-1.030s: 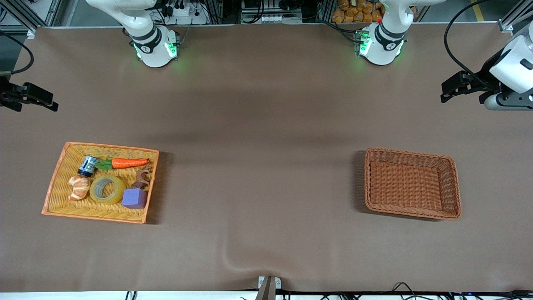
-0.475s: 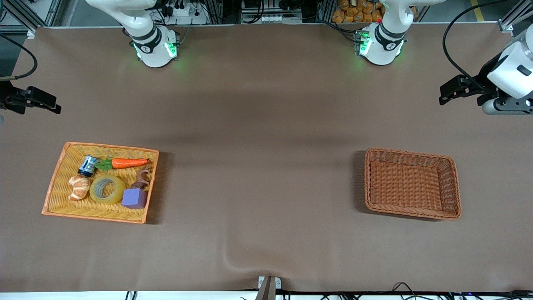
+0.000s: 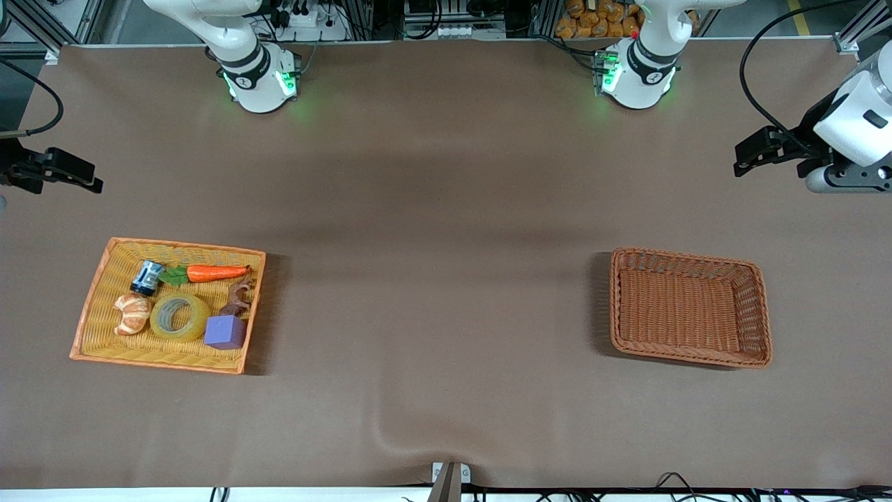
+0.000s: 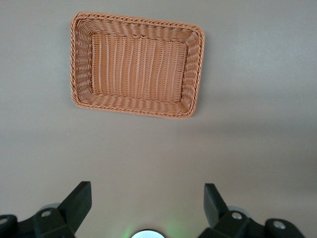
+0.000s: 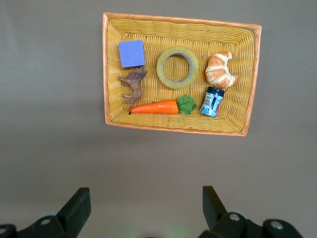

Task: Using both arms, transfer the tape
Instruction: 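Reach the right gripper down to the yellow tape roll in the basket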

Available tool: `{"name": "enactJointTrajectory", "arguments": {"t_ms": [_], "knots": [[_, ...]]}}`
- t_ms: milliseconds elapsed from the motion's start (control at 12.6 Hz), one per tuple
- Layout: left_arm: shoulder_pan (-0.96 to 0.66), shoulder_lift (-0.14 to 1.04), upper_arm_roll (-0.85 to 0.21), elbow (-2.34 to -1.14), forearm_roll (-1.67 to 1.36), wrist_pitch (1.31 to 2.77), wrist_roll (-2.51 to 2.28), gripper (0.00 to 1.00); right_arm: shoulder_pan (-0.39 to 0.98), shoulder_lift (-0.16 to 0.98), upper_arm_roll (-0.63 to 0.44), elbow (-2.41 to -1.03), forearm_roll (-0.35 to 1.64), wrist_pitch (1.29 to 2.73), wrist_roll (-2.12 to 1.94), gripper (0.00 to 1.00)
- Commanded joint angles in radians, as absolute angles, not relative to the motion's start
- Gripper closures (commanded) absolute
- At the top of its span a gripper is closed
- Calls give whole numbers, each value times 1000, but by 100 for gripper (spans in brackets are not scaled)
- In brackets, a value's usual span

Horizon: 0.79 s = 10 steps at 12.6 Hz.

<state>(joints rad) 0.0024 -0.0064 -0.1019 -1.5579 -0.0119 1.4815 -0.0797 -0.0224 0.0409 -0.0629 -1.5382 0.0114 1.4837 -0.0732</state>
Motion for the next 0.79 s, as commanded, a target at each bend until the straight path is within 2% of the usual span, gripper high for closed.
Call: {"name": "enactJointTrajectory", "arguments": {"t_ms": [0, 317, 713], "knots": [[0, -5, -109, -1546, -9, 1476, -92, 0, -21, 61, -61, -1522, -6, 1497, -72, 0], [2, -5, -109, -1546, -23, 1476, -92, 0, -17, 100, -61, -1522, -6, 1528, -72, 0], [2, -6, -109, -1546, -29, 1477, -91, 0, -23, 271, -63, -1522, -6, 1730, -115, 0]]}}
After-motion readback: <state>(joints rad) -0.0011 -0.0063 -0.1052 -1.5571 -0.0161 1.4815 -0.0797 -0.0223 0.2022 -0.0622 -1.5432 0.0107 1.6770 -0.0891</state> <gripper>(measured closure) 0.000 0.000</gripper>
